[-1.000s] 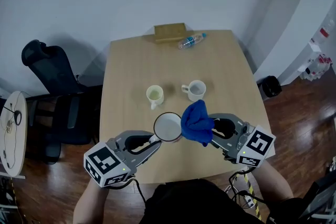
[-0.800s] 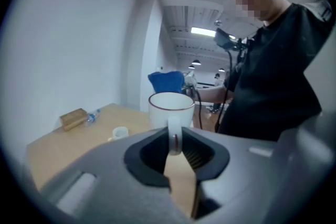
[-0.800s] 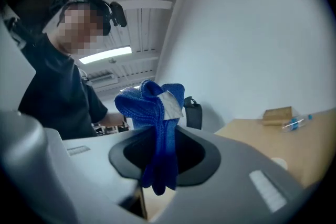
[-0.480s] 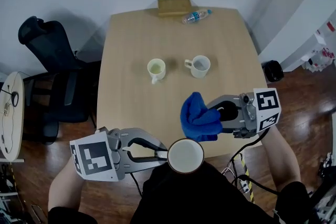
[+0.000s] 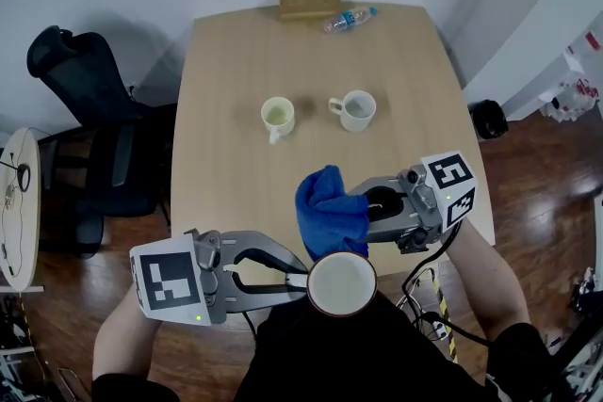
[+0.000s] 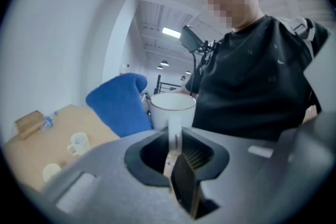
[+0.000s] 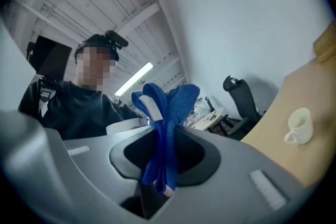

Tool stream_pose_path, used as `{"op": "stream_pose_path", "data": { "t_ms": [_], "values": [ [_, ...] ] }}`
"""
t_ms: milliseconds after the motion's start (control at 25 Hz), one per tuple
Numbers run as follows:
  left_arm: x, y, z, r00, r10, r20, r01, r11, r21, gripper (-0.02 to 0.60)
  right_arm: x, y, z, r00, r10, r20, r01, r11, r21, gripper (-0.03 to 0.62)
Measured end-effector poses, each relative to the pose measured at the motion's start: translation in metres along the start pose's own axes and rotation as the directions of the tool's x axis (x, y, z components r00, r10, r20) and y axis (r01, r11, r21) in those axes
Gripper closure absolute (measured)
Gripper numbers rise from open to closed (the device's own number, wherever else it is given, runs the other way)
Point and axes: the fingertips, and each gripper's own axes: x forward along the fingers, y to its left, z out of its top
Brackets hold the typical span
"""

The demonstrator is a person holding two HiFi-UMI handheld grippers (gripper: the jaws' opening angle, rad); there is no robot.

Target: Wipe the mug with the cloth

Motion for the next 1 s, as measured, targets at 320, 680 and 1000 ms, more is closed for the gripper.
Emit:
{"op": "stream_pose_path", "data": {
  "t_ms": [320, 680, 1000],
  "values": [
    [-0.056, 0.076, 0.011, 0.819, 0.53, 0.219, -0.461, 0.835, -0.3, 0.518, -0.072, 0.003, 0.065, 0.796, -0.521, 0.307, 0.594, 0.768, -0.238, 0.494],
    [-0.055, 0.127, 0.015, 0.657, 0.743, 0.128, -0.646, 0.642, -0.414, 0.52, 0.02, 0.013, 0.052, 0.704, -0.672, 0.23, 0.654, 0.487, -0.578, 0.494],
    [-0.058, 0.11, 0.029, 0.712, 0.675, 0.192, -0.565, 0.714, -0.413, 0.518, -0.05, 0.006, 0.078, 0.648, -0.681, 0.341, 0.75, 0.494, -0.44, 0.494]
  ]
}}
